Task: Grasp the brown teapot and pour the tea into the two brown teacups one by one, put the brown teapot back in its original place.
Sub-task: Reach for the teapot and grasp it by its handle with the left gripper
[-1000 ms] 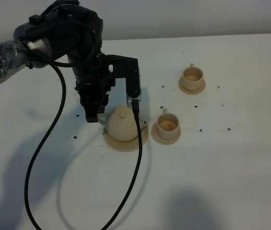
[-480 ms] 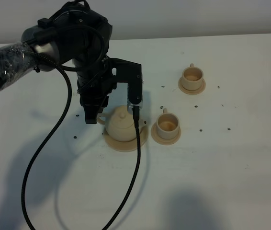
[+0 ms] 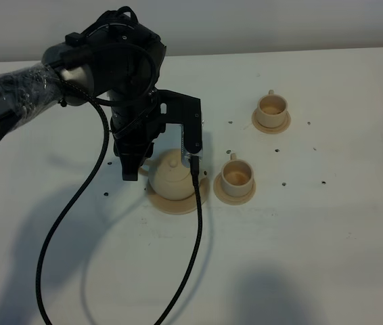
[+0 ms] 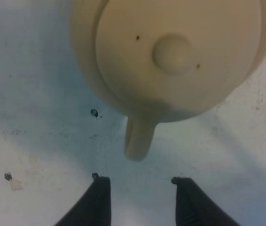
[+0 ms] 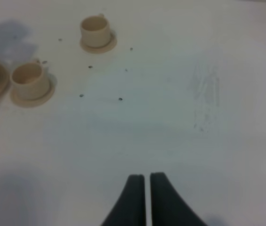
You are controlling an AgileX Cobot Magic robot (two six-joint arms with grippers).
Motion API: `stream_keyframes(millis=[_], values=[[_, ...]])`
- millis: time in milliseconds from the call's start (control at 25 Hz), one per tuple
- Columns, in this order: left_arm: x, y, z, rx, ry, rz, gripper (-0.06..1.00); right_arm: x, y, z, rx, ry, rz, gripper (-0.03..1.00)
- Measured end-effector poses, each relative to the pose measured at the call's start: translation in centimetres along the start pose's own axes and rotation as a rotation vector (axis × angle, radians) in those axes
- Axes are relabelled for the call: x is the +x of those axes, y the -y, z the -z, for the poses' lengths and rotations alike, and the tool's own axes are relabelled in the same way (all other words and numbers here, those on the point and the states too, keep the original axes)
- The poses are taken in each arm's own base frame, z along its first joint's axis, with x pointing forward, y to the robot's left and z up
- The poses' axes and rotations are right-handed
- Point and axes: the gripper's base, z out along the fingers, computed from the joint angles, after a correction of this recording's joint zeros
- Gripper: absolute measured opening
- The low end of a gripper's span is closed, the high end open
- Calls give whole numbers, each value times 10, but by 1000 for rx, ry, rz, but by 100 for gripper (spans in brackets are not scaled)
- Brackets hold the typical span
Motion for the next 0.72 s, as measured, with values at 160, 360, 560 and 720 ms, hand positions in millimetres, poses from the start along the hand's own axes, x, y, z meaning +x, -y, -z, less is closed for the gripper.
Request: stream_keyframes(millis=[160, 360, 560, 720], values=[[0, 0, -1, 1, -1, 0, 31, 0, 0, 0, 0, 0, 0, 3], [-1, 0, -6, 12, -9, 1, 32, 0, 0, 0, 0, 0, 0, 3], [-3, -1, -13, 24, -17, 1, 37, 0, 0, 0, 0, 0, 0, 3], [-4, -2, -17, 22, -14, 1, 40, 0, 0, 0, 0, 0, 0, 3]])
